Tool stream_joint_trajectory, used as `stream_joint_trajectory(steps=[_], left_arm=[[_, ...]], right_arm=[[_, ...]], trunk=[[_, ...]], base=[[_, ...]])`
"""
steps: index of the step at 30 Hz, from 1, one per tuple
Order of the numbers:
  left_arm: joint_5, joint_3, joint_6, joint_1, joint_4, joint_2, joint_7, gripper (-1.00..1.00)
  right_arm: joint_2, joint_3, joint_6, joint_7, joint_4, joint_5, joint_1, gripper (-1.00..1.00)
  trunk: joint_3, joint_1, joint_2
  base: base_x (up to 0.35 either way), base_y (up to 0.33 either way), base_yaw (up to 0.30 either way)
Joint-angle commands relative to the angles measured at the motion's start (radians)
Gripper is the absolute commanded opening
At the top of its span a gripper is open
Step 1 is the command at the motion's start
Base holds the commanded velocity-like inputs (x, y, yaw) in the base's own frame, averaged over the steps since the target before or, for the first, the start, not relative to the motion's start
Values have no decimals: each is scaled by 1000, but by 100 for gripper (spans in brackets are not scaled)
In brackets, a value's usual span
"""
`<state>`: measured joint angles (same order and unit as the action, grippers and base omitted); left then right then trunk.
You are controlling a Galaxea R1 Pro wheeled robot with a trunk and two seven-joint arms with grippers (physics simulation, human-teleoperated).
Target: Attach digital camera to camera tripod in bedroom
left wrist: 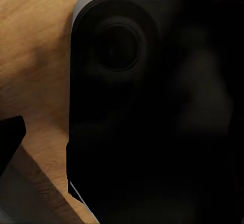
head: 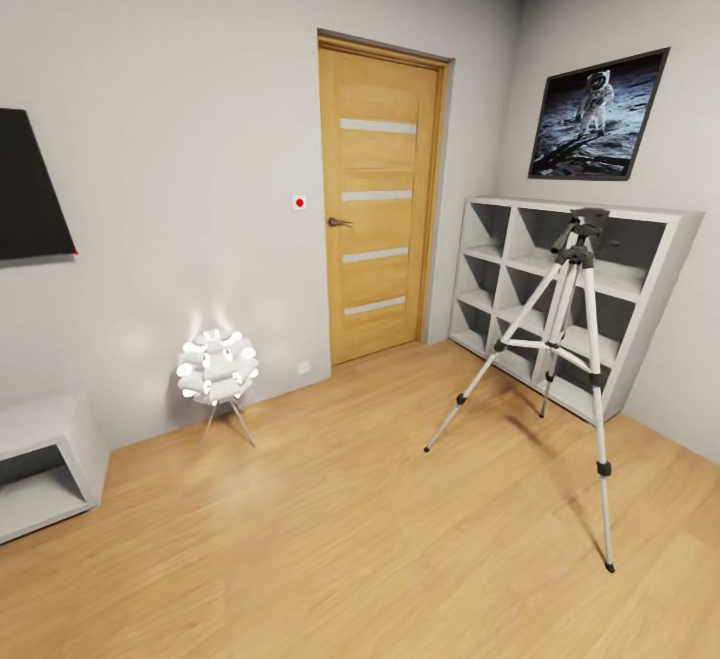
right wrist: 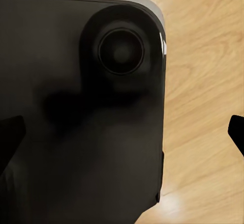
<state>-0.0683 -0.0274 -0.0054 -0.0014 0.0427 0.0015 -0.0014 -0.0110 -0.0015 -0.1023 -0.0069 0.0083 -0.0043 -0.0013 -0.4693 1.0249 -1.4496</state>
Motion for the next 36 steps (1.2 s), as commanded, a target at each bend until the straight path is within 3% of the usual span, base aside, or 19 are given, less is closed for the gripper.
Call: stream_joint_trajectory(steps=[1, 26, 36], left_arm=[[-7, -2, -1, 0, 0, 0, 0, 100], [-8, -2, 0, 0, 0, 1, 0, 100], [-8, -2, -1, 0, 0, 2, 0, 100]], right_arm=[[1, -1, -5, -1, 1, -2, 0, 100], [2, -2, -5, -1, 1, -5, 0, 100], [1, -1, -4, -1, 1, -4, 0, 100]], trunk=[[-1, 0, 0], [-1, 0, 0], [-1, 0, 0]], base=[[13, 0, -104], [2, 0, -215], [0, 0, -64]])
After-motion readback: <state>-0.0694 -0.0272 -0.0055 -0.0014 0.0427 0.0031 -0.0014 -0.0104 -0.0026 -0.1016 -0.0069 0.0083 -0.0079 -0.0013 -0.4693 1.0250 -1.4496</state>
